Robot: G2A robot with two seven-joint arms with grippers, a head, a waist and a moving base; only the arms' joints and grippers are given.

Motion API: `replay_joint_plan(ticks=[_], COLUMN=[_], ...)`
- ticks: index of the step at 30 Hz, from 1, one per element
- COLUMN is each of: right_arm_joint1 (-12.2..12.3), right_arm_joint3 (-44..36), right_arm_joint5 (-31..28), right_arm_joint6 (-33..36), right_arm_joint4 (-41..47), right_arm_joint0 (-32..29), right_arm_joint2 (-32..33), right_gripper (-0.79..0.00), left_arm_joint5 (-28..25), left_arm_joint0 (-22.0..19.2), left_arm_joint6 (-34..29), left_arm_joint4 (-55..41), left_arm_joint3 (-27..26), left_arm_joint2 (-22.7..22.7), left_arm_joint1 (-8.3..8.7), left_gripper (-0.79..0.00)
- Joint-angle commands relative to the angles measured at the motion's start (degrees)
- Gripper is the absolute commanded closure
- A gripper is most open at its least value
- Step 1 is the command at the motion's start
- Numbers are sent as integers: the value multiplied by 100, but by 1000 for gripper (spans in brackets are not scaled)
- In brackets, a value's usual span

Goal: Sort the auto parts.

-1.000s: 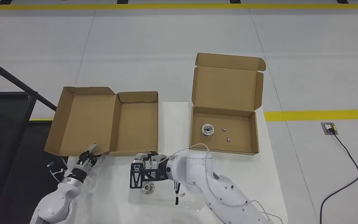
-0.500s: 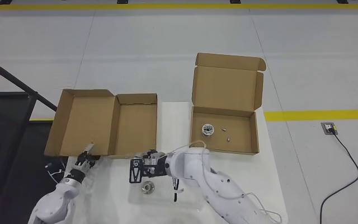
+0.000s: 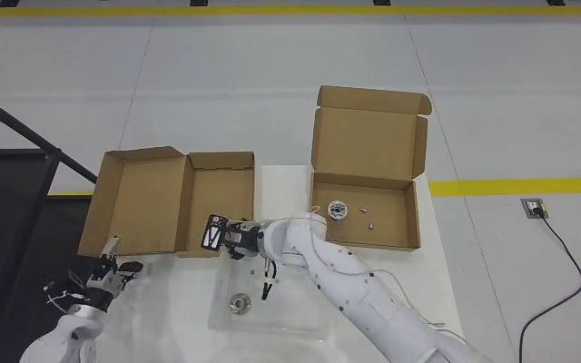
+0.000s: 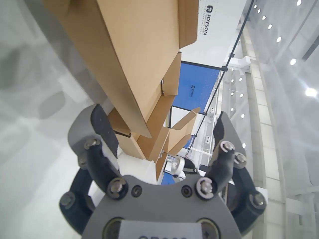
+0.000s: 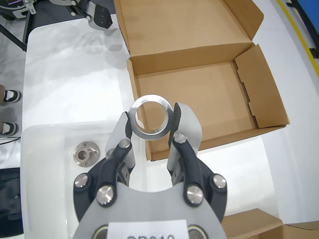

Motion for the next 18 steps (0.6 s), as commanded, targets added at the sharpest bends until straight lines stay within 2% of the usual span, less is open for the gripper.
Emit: replay_joint_plan(ticks=[1, 3, 15, 18], right_arm_joint1=[-125, -182, -182, -198], right_arm_joint3=[402, 555, 555, 676], right_arm_joint5=[106, 84, 84, 236], right_arm_joint6=[-45, -97, -97, 35], right_arm_joint4=[153, 185, 185, 329], right_arm_joint0=[208, 284, 284, 213], right_arm_joint2=[-89, -148, -148, -72], right_gripper=[0, 0, 0, 0], left_arm_joint5=[127, 308, 308, 356], left_arm_joint0=[123, 187, 187, 209], left_arm_joint6=[257, 430, 430, 400], left_arm_joint4=[-333, -508, -508, -526], left_arm_joint3=[-165, -307, -307, -377], left_arm_joint2=[-118, -112, -112, -58], left_arm_joint1=[-22, -42, -42, -48], left_gripper=[-785, -785, -785, -785])
